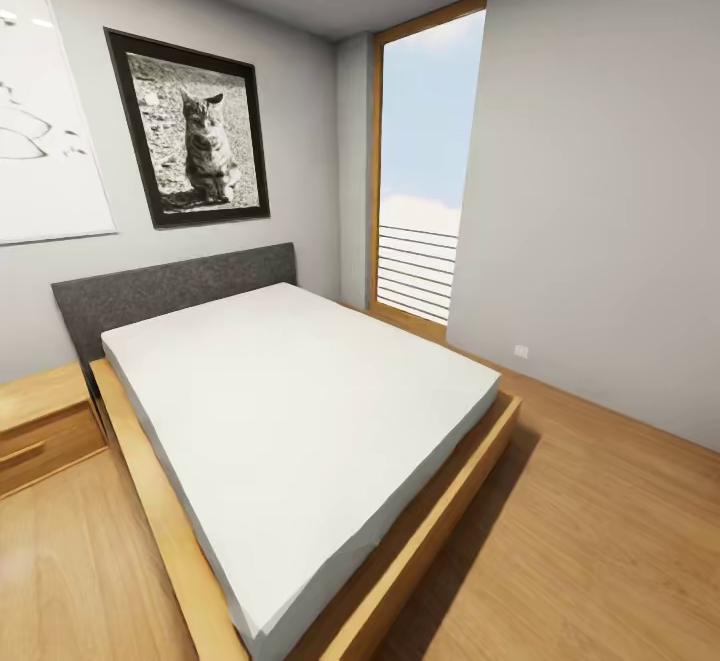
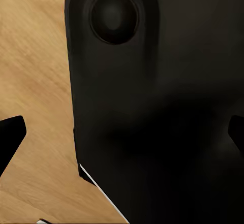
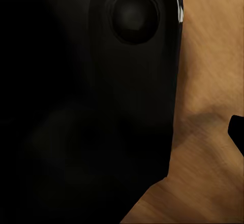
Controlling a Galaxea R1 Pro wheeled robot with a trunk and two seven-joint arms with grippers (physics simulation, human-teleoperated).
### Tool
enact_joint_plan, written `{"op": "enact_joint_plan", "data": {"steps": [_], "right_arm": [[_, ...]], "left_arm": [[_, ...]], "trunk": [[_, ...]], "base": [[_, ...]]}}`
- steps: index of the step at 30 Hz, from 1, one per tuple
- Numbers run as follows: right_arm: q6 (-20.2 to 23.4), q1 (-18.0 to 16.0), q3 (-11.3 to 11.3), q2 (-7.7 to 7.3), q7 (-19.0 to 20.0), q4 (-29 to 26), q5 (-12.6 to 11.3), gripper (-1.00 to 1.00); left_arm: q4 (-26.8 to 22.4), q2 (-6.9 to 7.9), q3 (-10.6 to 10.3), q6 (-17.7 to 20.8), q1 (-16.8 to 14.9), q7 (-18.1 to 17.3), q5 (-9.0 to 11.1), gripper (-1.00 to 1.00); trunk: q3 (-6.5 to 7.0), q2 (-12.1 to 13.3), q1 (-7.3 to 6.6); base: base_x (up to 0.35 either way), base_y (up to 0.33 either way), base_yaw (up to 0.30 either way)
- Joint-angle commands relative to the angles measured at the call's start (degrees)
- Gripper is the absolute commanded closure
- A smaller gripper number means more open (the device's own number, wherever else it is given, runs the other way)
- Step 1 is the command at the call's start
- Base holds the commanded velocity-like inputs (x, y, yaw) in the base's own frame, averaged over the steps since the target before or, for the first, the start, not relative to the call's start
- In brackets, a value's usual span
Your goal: In the bedroom, organize the workspace by keeping the computer under the desk, ensuring the monitor is on the desk, placing the keyboard on the desk next to the monitor, placing the mouse on the desk next to the keyboard, moving the folder from the swivel chair onto the desk next to the mouse, stacking the notebook on top of the folder with the pen on top of the notebook, and positioning the swivel chair next to the desk.
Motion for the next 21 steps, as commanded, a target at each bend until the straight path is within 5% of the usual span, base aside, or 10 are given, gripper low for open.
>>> {"op": "enact_joint_plan", "data": {"steps": [1, 8, 21], "right_arm": [[0.0, -0.01, 0.0, 0.0, 0.0, 0.0, 0.0, -1.0], [1.69, -0.18, 0.11, 1.85, -0.79, -1.0, -0.48, -1.0], [1.3, -0.18, -0.08, 2.18, -0.79, -2.49, -0.7, -1.0]], "left_arm": [[0.0, 0.0, 0.0, 0.0, -0.01, 0.0, 0.0, -1.0], [-1.27, -2.26, 0.05, -0.05, 0.03, 0.18, 0.03, -1.0], [-1.49, -2.63, 0.06, -0.06, -0.01, 0.18, 0.0, -1.0]], "trunk": [[-0.03, -0.01, 0.0], [1.23, 2.79, -1.53], [3.57, 8.01, -4.39]], "base": [[0.0, 0.0, 0.0], [0.0, 0.0, 0.0], [0.0, 0.0, 0.0]]}}
